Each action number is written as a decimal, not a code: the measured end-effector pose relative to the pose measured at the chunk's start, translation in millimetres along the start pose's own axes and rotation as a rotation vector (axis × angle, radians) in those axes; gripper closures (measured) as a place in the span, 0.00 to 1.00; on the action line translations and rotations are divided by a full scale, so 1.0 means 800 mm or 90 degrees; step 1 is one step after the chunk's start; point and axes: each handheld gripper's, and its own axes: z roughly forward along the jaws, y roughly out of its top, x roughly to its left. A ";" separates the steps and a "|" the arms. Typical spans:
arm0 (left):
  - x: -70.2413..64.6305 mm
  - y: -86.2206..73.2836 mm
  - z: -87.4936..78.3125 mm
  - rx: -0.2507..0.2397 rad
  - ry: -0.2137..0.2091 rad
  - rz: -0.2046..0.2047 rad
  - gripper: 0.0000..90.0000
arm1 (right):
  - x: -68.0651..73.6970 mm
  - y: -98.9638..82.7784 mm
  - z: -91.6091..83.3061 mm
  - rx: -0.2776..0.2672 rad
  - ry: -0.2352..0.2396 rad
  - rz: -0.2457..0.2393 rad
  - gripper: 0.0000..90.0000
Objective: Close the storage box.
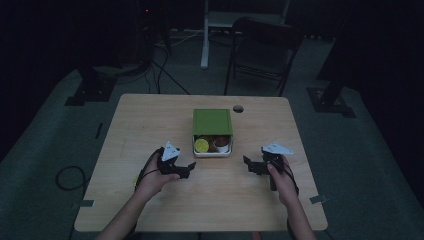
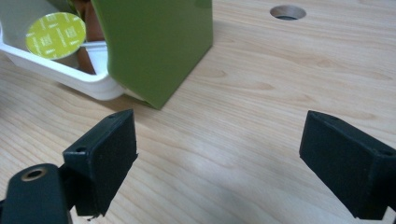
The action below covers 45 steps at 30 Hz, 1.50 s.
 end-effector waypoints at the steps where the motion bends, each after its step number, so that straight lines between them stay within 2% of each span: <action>1: -0.001 -0.001 0.000 0.000 -0.002 -0.001 0.17 | -0.002 -0.002 -0.002 0.000 -0.003 0.001 0.12; 6: -0.009 -0.006 0.000 0.006 -0.011 0.000 0.17 | -0.008 -0.008 -0.010 0.003 -0.020 0.001 0.12; 10: -0.014 -0.008 0.000 0.017 -0.017 -0.020 0.17 | -0.015 -0.014 -0.015 0.009 -0.033 0.013 0.12; 18: -0.026 -0.015 -0.003 0.039 -0.001 -0.029 0.17 | -0.028 -0.025 -0.025 0.017 -0.067 0.014 0.12; 23: -0.032 -0.021 -0.002 0.042 0.001 -0.033 0.17 | -0.038 -0.032 -0.033 0.023 -0.088 0.021 0.12; 30: -0.039 -0.027 -0.003 0.057 0.011 -0.052 0.17 | -0.053 -0.043 -0.043 0.035 -0.133 0.040 0.12; 36: -0.043 -0.032 -0.007 0.073 0.029 -0.059 0.17 | -0.065 -0.050 -0.052 0.054 -0.186 0.060 0.12; 43: -0.047 -0.041 -0.008 0.093 0.039 -0.075 0.17 | -0.074 -0.058 -0.056 0.074 -0.221 0.079 0.12; 45: -0.048 -0.044 -0.009 0.094 0.045 -0.073 0.17 | -0.076 -0.060 -0.058 0.078 -0.231 0.089 0.12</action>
